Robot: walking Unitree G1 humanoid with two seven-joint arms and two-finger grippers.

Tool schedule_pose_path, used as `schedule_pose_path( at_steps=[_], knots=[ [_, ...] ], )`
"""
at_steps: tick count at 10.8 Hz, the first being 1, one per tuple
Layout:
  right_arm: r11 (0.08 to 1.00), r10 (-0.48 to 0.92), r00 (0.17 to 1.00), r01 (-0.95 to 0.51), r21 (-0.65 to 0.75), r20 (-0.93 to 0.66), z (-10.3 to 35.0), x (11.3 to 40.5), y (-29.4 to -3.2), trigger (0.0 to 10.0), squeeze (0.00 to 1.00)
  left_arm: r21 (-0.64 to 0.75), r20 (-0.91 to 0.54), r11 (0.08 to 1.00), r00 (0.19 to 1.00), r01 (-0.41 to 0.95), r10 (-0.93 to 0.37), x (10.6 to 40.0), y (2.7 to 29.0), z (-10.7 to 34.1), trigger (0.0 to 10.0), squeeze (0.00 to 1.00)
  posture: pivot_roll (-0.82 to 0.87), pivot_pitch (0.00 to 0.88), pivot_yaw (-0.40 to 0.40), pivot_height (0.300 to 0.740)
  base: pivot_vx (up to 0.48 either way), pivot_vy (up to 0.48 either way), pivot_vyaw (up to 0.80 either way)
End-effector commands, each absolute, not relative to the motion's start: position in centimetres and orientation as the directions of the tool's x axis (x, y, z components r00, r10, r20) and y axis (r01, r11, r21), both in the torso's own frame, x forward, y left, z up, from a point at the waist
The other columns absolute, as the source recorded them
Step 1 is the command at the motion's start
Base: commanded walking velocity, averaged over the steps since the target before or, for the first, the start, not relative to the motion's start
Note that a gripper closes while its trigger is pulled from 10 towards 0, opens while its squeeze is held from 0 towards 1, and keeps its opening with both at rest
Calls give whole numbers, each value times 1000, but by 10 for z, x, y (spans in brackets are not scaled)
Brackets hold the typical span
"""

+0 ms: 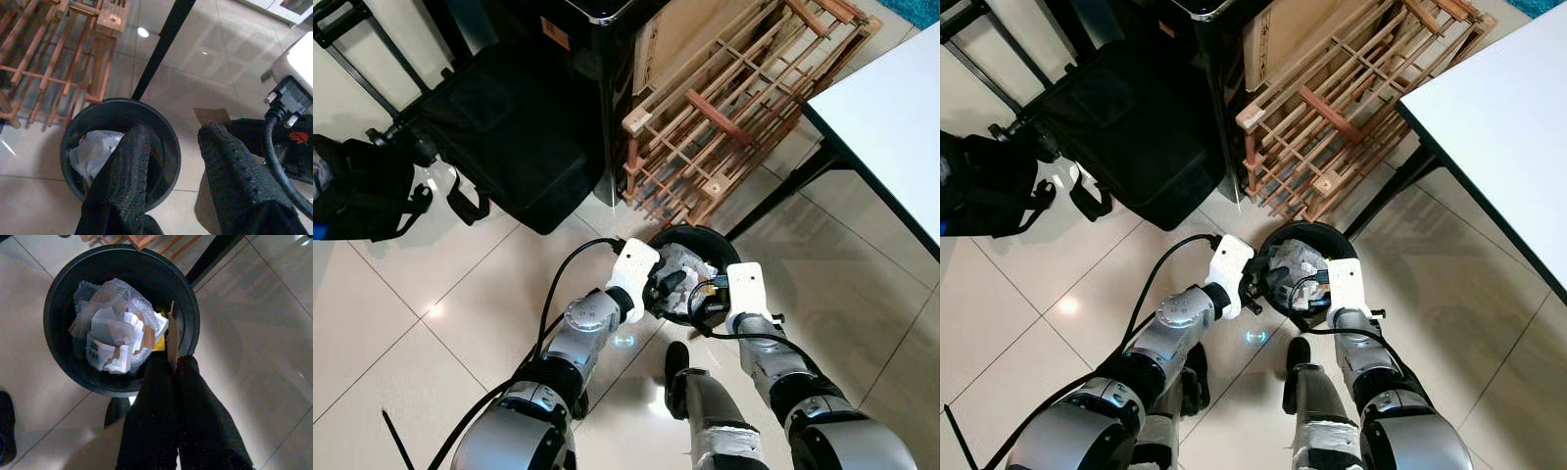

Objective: Picking trash to rubbish bin

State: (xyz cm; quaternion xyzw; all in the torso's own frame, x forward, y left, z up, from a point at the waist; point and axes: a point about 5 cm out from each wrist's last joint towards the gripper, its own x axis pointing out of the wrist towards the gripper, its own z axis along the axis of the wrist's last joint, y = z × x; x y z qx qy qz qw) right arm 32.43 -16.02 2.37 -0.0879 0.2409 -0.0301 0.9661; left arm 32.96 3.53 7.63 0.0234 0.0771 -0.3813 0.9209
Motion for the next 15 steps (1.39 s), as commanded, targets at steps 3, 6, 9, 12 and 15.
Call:
schedule_pose_path(
  at_steps=[3, 6, 9, 12, 15],
  knots=[
    [992, -66, 870, 3, -130, -489, 13, 316, -157, 10000, 1000, -47, -185, 689, 671, 724, -718, 322, 30, 68, 10000, 0, 31, 514, 8, 740, 0, 0, 0],
    [993, -62, 871, 4, -120, -487, 12, 314, -157, 10000, 1000, -61, -181, 687, 669, 724, -721, 320, 30, 66, 10000, 0, 31, 516, 8, 740, 0, 0, 0],
    [994, -42, 874, -15, -112, -485, 10, 312, -154, 10000, 0, -52, -194, 709, 689, 703, -698, 321, 32, 65, 10000, 0, 30, 507, 10, 740, 0, 0, 0],
    [998, 3, 917, -25, -51, -398, 23, 320, -150, 10000, 0, -26, -171, 861, 847, 507, -504, 325, 61, 60, 10000, 0, 29, 454, 22, 740, 0, 0, 0],
    [1000, -9, 960, 6, -13, -281, 39, 323, -155, 10000, 0, 15, -138, 940, 932, 341, -336, 322, 98, 57, 10000, 0, 23, 372, 33, 740, 0, 0, 0]
  ],
)
